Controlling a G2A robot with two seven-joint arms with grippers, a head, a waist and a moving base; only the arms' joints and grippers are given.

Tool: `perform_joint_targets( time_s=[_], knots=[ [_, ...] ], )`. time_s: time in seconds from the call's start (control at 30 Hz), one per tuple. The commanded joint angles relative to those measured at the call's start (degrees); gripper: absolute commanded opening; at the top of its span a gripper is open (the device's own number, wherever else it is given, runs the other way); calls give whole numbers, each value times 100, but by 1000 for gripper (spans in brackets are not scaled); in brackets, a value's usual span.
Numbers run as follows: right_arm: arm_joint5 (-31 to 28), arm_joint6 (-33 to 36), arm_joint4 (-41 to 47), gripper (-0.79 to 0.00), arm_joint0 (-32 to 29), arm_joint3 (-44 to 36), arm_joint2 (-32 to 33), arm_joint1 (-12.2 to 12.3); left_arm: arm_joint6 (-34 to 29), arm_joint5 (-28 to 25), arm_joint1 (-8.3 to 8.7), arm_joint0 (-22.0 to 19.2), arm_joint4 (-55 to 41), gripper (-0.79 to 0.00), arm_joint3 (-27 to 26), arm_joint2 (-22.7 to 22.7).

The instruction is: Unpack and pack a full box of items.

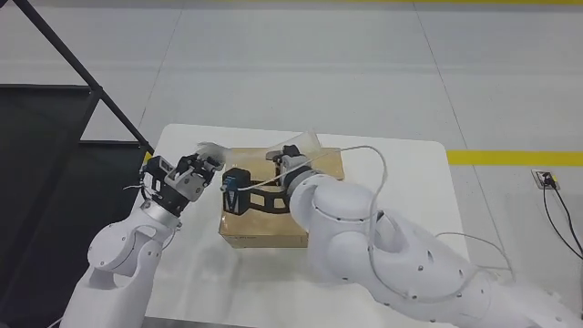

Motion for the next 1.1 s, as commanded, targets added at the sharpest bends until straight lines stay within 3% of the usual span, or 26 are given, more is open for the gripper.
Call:
perform_joint_targets(
  time_s=[0.0,0.23,0.43,0.83,1.07],
  knots=[
    [-125,-181,-31,-785,-79,-32,93,22,-119,-77,-8,-25,-164,-656,49,-8],
    [-636,-884,-182,-785,-370,-114,424,118,-595,-276,-34,-97,-786,-640,139,-73],
    [-897,-1055,-332,-785,-550,-188,592,157,-1233,-338,-30,-185,-1166,-631,214,-147],
    [-1168,-487,-219,-785,-580,-128,619,84,-2385,-35,81,-514,-946,-745,233,-403],
    [-1165,-485,-148,-785,-433,22,481,58,-2836,251,179,-614,-571,-757,126,-573]
  ],
)
